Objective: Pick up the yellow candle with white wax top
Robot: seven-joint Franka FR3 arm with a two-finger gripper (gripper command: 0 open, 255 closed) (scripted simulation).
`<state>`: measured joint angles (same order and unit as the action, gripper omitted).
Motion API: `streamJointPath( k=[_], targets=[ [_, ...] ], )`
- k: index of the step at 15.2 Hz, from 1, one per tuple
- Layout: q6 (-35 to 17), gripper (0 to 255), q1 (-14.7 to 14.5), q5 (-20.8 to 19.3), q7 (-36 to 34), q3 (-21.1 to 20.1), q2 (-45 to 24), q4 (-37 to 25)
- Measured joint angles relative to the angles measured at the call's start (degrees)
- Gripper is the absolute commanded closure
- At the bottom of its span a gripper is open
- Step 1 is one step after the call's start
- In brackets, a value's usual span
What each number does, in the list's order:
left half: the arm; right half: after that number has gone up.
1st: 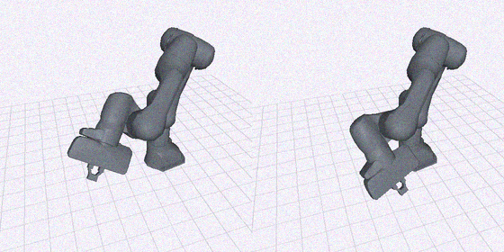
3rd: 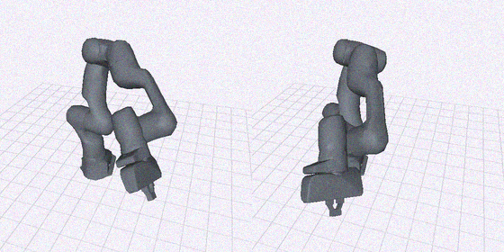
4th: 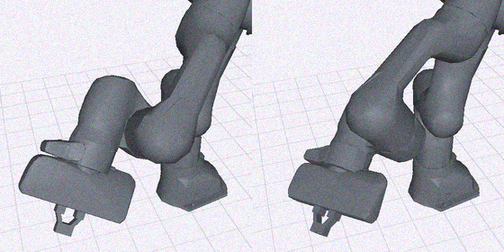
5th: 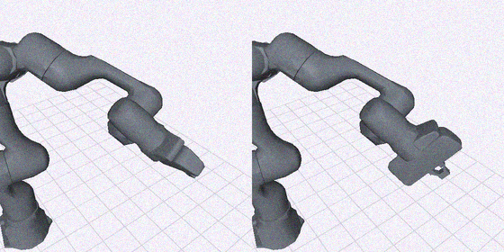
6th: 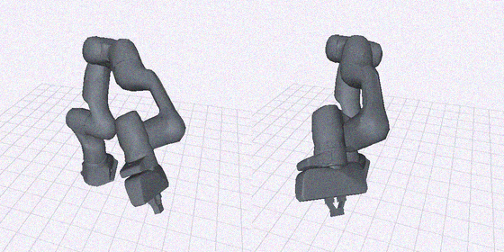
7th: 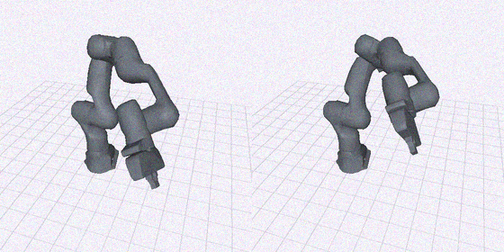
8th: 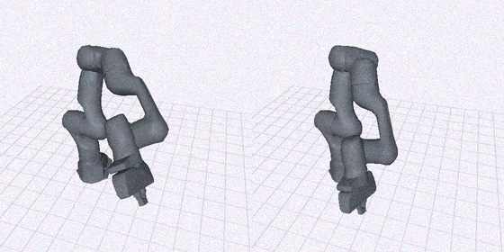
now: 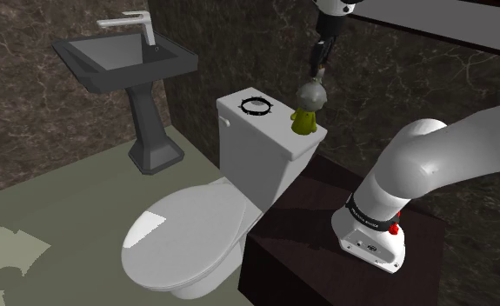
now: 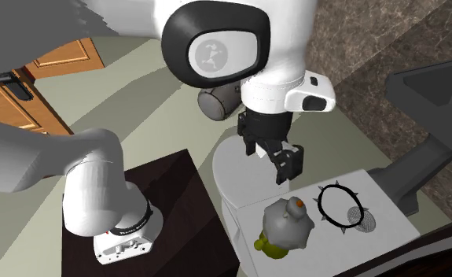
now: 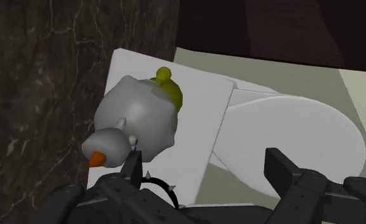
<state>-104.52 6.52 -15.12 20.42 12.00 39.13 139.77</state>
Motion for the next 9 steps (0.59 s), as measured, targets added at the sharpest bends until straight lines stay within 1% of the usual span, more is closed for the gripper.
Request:
streamJointPath(
  k=[6, 9],
  targets=[
    [-6.8, 0, 1.9, -5.3, 6.5, 5.5, -5.8, -1.8],
    [-8.9, 0, 2.3, -6.3, 7.9, 6.9, -7.4, -1.9]
  ],
)
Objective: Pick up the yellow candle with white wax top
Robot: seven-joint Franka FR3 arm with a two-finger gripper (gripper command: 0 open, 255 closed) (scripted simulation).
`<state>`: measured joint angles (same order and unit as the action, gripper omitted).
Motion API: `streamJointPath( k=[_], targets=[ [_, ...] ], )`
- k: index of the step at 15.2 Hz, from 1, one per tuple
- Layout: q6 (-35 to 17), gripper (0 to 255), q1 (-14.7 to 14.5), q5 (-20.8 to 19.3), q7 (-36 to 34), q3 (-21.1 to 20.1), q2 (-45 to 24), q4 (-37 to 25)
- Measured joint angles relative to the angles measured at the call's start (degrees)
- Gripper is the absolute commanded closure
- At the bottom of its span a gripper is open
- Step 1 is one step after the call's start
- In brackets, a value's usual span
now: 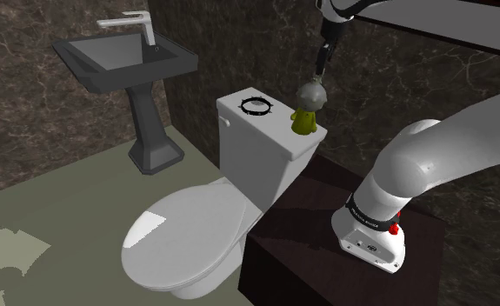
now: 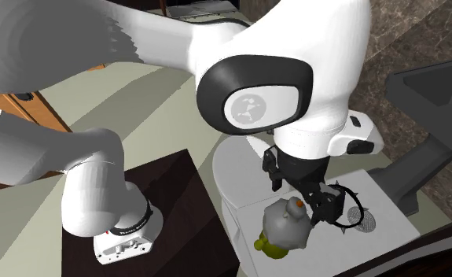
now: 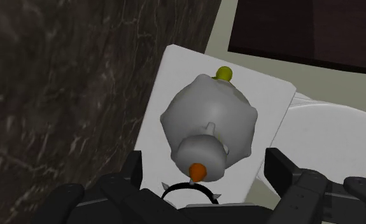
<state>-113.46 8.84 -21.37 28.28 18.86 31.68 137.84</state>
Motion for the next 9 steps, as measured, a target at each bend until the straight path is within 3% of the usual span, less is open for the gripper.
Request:
streamJointPath(
  k=[6, 7, 9],
  targets=[
    [-4.7, 0, 0.3, -0.9, -0.6, 1.0, -1.3, 3.3],
    [-4.9, 255, 0.3, -1.0, -0.7, 1.0, -1.3, 3.6],
    [-5.2, 255, 0.3, -1.0, -0.8, 1.0, -1.3, 3.8]
  ],
)
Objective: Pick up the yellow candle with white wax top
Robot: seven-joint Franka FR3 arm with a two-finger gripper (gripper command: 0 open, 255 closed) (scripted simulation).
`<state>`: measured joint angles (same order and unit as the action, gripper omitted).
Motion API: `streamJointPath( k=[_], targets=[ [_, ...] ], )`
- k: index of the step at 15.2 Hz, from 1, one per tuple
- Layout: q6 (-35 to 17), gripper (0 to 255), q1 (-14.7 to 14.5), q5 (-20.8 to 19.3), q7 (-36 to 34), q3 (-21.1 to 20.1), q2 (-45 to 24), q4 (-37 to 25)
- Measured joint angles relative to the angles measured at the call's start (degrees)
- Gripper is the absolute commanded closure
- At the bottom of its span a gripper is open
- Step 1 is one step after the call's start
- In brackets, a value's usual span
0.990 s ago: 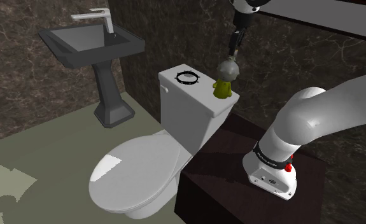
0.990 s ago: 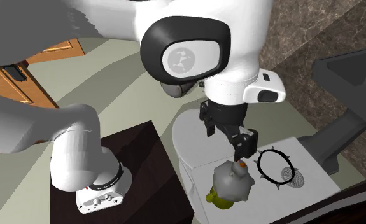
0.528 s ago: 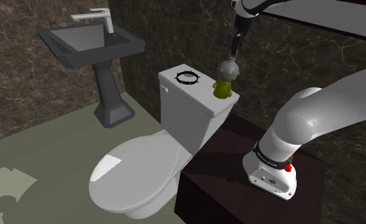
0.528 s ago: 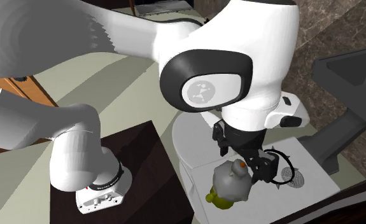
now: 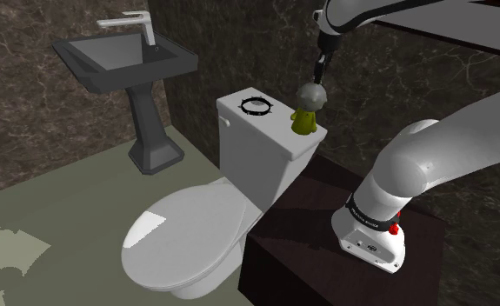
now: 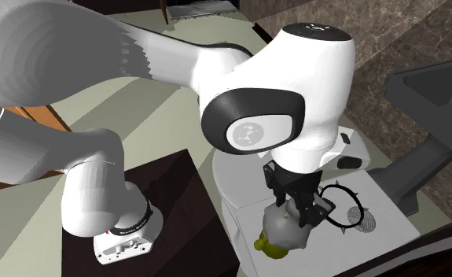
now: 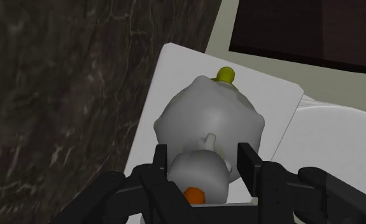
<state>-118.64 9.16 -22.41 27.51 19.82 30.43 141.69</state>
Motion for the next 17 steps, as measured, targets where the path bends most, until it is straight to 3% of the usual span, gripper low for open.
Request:
streamJointPath(
  k=[9, 17],
  targets=[
    [0.3, 255, 0.0, 0.1, 0.1, 0.0, 0.0, -0.2],
    [6.3, 255, -0.4, 1.2, 1.1, -1.1, 1.2, -5.1]
  ],
)
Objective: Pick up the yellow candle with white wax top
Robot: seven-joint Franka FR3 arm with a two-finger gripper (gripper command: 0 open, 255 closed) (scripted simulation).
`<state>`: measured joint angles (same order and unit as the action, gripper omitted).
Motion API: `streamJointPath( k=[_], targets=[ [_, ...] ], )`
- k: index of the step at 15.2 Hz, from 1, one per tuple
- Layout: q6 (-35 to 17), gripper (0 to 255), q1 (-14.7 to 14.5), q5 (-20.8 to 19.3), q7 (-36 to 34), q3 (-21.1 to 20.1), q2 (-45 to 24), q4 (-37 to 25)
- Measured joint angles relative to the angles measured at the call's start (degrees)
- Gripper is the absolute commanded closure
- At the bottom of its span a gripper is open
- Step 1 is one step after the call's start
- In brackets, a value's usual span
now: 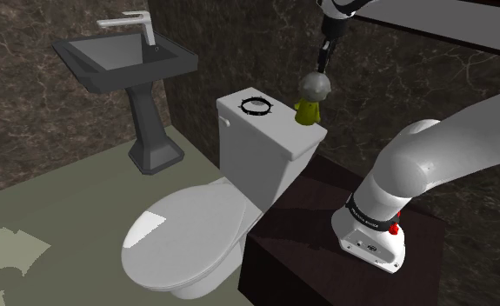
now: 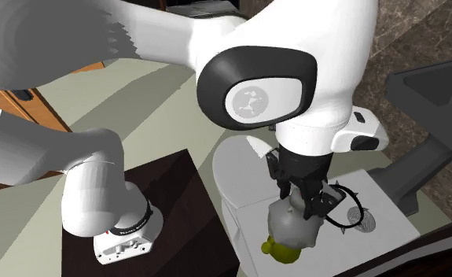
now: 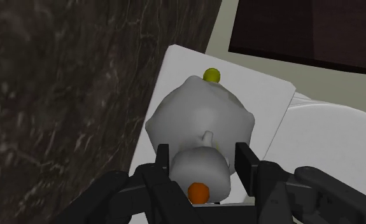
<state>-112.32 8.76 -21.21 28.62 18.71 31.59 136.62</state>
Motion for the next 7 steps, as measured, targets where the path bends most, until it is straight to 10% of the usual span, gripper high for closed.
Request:
streamJointPath(
  k=[7],
  targets=[
    [4.9, 255, -0.3, 0.8, 1.1, -0.6, 0.2, -4.8]
  ],
)
